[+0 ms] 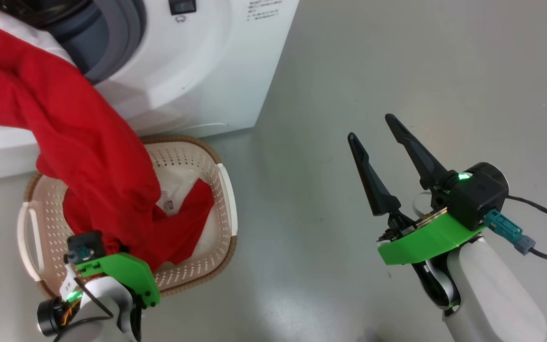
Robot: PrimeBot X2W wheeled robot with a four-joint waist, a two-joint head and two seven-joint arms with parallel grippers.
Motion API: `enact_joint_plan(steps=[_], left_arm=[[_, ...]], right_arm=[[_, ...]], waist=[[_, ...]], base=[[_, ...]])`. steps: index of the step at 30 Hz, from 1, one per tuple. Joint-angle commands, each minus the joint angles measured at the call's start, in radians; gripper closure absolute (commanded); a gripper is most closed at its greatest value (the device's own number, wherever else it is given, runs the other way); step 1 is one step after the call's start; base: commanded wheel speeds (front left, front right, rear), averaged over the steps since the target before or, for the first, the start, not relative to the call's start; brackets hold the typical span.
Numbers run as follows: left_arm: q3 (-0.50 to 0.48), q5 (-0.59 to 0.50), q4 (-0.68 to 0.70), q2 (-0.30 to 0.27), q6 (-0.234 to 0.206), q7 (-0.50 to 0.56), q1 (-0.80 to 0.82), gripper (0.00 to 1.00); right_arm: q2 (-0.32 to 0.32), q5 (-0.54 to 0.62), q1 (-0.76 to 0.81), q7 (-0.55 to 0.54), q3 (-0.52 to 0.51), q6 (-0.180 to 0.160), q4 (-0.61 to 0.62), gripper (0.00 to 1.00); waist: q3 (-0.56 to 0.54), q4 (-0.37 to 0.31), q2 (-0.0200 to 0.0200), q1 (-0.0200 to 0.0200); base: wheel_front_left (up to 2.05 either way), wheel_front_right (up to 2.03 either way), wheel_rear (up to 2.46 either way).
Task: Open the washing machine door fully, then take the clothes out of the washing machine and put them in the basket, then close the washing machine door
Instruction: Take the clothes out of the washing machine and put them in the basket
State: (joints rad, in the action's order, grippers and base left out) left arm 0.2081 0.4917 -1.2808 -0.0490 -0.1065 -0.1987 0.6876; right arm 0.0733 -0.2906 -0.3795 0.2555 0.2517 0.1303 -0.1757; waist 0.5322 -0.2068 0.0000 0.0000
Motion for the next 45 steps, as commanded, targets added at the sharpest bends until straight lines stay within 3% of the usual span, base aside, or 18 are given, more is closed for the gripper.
enact_joint_plan(steps=[1,13,14,15,16,31,38,45], left_arm=[[-0.017,0.000,0.002,-0.021,-0.009,0.000,-0.001,1.00],[-0.020,0.019,-0.007,-0.029,-0.029,-0.003,0.023,1.00],[-0.020,0.019,-0.007,-0.029,-0.031,-0.006,0.025,0.71],[-0.020,0.021,-0.008,-0.029,-0.032,-0.008,0.026,0.54],[-0.020,0.022,-0.008,-0.029,-0.034,-0.010,0.027,0.00],[-0.026,0.028,0.034,-0.053,0.001,-0.061,0.041,0.00],[-0.072,-0.026,0.278,-0.084,-0.006,-0.063,-0.024,0.00],[-0.137,-0.059,0.452,-0.079,-0.001,-0.063,-0.088,0.00]], right_arm=[[0.002,-0.007,-0.001,0.006,0.020,0.000,0.026,0.00],[0.002,-0.004,-0.018,0.006,0.012,0.000,0.034,0.00],[0.002,-0.004,-0.019,0.006,0.013,0.000,0.033,0.00],[0.002,-0.004,-0.020,0.006,0.013,0.000,0.033,0.00],[0.002,-0.004,-0.021,0.006,0.013,0.000,0.032,0.00],[0.000,-0.005,-0.015,0.006,0.006,0.000,0.028,0.00],[0.002,-0.001,-0.006,0.006,-0.006,0.000,0.030,0.00],[0.003,0.000,-0.003,0.006,-0.006,0.000,0.028,0.00]], waist=[[0.010,-0.005,0.0000,0.0000],[0.061,-0.005,0.0000,0.0000],[0.062,-0.004,0.0000,0.0000],[0.063,-0.003,0.0000,0.0000],[0.064,-0.003,0.0000,0.0000],[0.044,0.017,0.0000,0.0000],[0.028,0.045,0.0000,0.0000],[0.012,0.059,0.0000,0.0000]], base=[[0.00,0.00,0.00],[0.00,0.00,0.00],[0.00,0.00,0.00],[0.00,0.00,0.00],[0.00,0.00,0.00],[0.00,0.00,0.00],[0.00,0.00,0.00],[0.00,0.00,0.00]])
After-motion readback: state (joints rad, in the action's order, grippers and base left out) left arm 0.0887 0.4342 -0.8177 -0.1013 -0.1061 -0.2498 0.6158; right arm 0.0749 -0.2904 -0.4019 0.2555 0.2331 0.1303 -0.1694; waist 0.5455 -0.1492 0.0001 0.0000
